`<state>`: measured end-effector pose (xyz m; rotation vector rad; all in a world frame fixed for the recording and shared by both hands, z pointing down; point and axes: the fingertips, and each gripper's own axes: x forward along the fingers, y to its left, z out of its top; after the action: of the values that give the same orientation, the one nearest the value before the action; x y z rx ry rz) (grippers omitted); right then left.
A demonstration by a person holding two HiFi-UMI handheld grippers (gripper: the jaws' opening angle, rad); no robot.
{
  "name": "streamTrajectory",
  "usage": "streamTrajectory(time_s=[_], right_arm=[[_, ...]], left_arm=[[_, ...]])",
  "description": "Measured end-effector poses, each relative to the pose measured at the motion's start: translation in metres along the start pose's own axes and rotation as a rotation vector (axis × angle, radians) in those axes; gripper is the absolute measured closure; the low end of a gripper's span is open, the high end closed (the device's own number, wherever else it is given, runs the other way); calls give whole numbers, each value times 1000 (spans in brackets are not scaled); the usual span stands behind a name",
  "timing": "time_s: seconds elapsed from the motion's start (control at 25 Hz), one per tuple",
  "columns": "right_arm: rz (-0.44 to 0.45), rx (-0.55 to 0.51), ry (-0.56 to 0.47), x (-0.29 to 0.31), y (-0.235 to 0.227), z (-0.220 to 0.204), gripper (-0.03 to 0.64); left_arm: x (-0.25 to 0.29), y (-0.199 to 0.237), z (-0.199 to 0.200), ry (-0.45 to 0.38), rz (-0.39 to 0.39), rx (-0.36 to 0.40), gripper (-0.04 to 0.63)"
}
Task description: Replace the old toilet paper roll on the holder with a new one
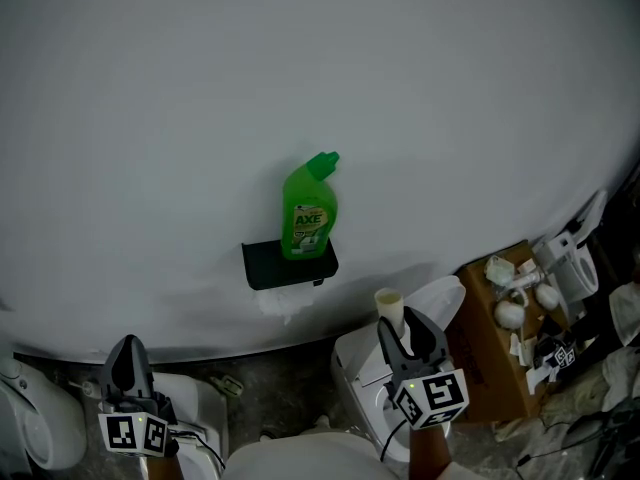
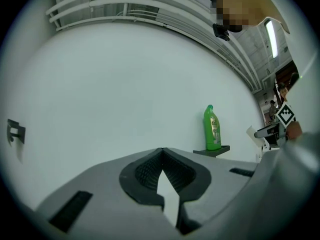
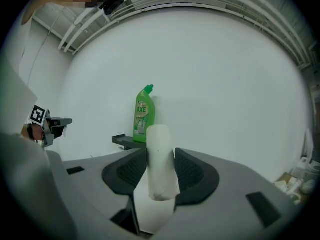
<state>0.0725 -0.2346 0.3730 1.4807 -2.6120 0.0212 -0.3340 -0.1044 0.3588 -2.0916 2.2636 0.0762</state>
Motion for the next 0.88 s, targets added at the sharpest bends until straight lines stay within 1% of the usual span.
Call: streamTrajectory(time_s=[0.16, 0.36, 0.6, 0.88], right_arm=[[17, -14, 0, 6, 6, 6, 443], [46, -35, -6, 14, 9, 12, 443], [31, -46, -9, 18, 5, 14, 446], [47, -33, -28, 22, 7, 16, 446]], left_arm=[[-1, 5, -1, -8, 20, -13, 591], [0, 4, -4, -7, 26, -26, 589], [0, 2, -1, -9, 33, -18, 589], [-2, -1, -1, 1, 34, -14, 589]])
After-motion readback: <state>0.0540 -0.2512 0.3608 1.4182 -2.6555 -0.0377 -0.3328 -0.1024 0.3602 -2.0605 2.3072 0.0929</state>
